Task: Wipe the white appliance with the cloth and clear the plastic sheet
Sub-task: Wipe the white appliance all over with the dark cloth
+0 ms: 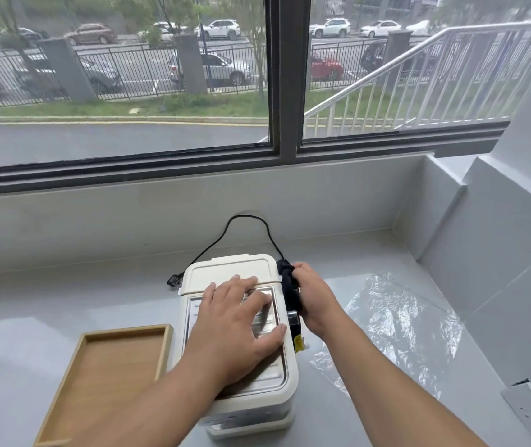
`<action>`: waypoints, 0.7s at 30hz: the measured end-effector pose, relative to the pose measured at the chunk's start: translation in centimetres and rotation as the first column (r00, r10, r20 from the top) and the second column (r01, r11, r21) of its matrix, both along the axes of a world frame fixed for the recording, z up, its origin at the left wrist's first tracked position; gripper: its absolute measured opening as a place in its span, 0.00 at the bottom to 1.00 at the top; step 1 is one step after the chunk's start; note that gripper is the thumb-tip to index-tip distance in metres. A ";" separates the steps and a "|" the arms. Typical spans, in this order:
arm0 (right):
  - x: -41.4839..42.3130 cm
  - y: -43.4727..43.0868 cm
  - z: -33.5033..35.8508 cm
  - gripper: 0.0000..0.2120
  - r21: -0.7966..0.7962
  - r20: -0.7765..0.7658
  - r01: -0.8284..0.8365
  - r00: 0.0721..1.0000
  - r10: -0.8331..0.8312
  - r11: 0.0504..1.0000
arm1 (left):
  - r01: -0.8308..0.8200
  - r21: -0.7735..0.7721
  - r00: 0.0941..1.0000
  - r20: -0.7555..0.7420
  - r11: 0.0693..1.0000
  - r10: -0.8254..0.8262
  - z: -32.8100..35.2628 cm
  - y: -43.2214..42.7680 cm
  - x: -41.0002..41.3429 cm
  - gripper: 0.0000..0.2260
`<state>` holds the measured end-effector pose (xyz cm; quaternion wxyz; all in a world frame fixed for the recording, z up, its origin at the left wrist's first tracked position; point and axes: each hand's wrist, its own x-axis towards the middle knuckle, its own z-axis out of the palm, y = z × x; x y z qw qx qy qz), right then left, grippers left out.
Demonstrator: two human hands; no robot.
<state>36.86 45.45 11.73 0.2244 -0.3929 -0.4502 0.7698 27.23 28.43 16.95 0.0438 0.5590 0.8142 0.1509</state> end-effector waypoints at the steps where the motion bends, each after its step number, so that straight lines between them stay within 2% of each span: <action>1: 0.0 -0.1 0.7 0.07 0.030 -0.008 0.015 1.000 -0.014 0.999 | 0.000 0.002 1.000 0.000 1.000 0.000 -0.1 0.0 -0.1 0.27; 4: 0.0 -0.3 2.3 0.05 0.163 0.001 0.059 0.998 -0.060 0.985 | 0.006 0.004 1.000 0.000 1.000 -0.006 -0.1 -0.1 -0.1 0.27; 6: 0.2 -0.5 3.2 0.04 0.310 0.062 0.059 0.995 -0.082 0.949 | 0.009 0.005 1.000 -0.001 1.000 -0.009 -0.1 -0.1 -0.2 0.27; 9: 0.5 -0.6 4.4 0.05 0.578 0.223 -0.025 0.966 -0.128 0.815 | 0.011 -0.005 1.000 0.004 1.000 -0.011 -0.1 0.0 -0.2 0.28; 11: 0.1 -1.3 5.5 0.08 0.685 0.297 -0.114 0.946 -0.132 0.720 | 0.019 -0.011 1.000 0.000 1.000 -0.019 0.0 0.0 -0.2 0.28; 15: -2.2 -3.5 6.9 0.10 0.737 0.446 -0.362 0.895 -0.009 0.571 | 0.024 0.062 0.999 0.036 0.998 -0.026 0.2 -0.1 -0.3 0.26; 19: -2.6 -4.0 7.0 0.10 0.674 0.437 -0.334 0.899 0.009 0.659 | -0.088 0.256 0.968 0.250 0.963 0.022 0.2 -0.4 -1.1 0.10; 21: -2.6 -4.2 7.1 0.12 0.654 0.453 -0.362 0.891 0.040 0.664 | -0.154 0.302 0.947 0.315 0.941 0.054 0.3 -0.6 -1.2 0.11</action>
